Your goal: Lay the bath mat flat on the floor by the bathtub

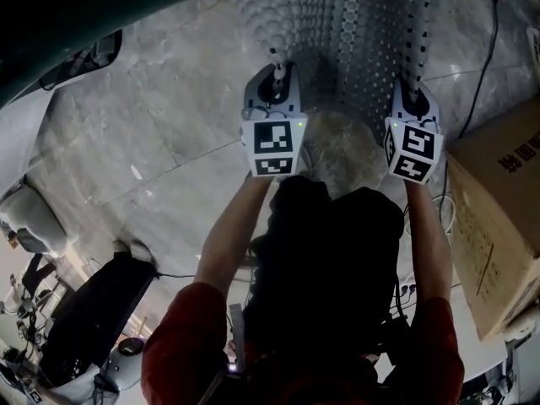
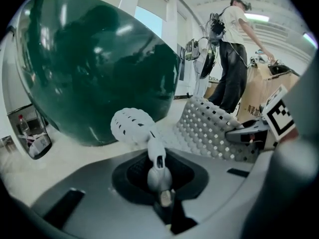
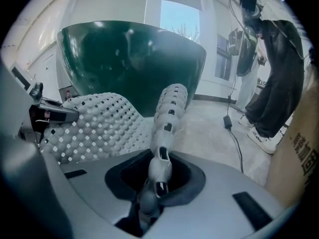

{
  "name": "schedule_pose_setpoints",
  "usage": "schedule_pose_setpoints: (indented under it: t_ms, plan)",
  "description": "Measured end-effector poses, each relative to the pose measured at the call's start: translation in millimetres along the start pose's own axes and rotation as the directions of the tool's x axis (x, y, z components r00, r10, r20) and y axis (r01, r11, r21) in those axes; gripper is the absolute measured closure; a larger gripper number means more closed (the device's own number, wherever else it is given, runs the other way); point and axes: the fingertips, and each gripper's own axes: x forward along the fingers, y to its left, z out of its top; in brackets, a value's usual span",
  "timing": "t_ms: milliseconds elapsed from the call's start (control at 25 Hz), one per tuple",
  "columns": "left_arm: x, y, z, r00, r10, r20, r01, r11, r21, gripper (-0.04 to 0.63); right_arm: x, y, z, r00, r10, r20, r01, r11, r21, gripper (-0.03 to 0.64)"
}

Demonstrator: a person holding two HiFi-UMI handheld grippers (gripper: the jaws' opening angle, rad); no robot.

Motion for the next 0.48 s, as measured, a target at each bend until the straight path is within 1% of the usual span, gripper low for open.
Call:
schedule_pose_setpoints:
  t_ms: [280,480]
  plan:
    - [18,7,-20,1.000,0.019,0.007,-0.019,1.000,0.018,0.545,20,-10,-21,1.000,-0.016,0.007,0.016,1.000,-0.008,0.546]
    - [25,12,-31,0.999,0.037,-0.011,-0.036,0.999,0.024,0.546,31,-11,-31,1.000,-0.015,-0.002,0.015,1.000,-0.017,0.543]
